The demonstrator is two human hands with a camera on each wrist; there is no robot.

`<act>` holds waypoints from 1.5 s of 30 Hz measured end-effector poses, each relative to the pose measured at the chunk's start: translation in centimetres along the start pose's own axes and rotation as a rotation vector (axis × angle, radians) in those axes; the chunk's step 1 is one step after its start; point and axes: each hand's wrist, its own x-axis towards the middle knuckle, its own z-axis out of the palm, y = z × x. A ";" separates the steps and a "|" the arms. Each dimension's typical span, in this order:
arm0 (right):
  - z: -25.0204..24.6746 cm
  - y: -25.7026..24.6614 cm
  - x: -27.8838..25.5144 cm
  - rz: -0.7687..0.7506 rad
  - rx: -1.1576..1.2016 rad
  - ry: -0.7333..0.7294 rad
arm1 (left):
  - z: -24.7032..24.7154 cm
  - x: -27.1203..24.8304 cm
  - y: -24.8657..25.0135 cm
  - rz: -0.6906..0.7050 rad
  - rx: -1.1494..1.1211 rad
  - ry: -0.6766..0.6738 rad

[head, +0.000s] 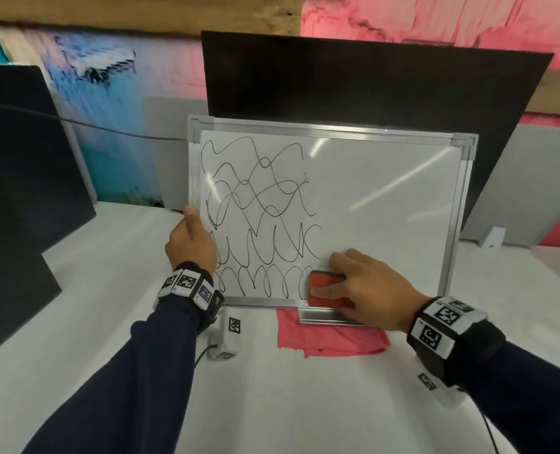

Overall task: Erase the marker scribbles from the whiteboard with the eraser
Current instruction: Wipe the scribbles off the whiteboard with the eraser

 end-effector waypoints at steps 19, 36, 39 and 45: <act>-3.1 2.8 2.9 0.097 0.029 0.297 | 0.1 0.5 -0.6 0.014 -0.002 0.013; -5.1 2.8 8.3 0.266 0.069 0.567 | -0.1 -0.1 0.2 0.004 -0.035 -0.008; -2.9 1.2 7.5 0.025 0.022 0.431 | 0.0 0.0 0.0 -0.003 -0.043 -0.002; -4.1 4.1 6.0 -0.038 -0.027 0.365 | -0.1 0.1 -0.4 -0.007 -0.038 -0.005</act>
